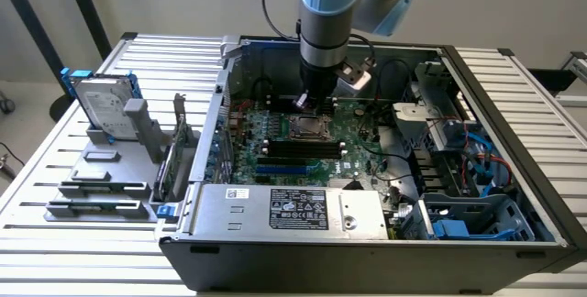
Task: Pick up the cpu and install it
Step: 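Install the first cpu locking lever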
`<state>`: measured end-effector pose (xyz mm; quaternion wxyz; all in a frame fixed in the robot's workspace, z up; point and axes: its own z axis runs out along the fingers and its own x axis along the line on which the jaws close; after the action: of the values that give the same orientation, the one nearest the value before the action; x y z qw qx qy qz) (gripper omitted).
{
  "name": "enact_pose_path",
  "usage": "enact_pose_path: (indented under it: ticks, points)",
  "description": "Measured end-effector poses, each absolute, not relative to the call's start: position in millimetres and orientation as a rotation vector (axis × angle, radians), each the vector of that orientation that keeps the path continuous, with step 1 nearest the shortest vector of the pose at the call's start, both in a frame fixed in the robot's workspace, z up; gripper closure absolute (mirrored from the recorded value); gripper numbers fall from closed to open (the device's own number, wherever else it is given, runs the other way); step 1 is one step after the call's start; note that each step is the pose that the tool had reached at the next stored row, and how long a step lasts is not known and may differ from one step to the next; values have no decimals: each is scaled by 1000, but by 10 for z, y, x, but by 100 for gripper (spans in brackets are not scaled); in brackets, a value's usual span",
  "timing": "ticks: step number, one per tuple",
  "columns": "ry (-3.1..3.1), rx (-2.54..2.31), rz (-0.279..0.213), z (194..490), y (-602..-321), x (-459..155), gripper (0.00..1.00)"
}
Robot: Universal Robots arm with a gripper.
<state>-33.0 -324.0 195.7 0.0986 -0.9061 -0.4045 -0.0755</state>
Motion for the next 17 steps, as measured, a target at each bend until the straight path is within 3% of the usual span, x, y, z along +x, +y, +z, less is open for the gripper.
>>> enact_pose_path:
  ticks: [17]
  points:
    - [-1174, -2637, -243, 1959, -3298, -323, 89]
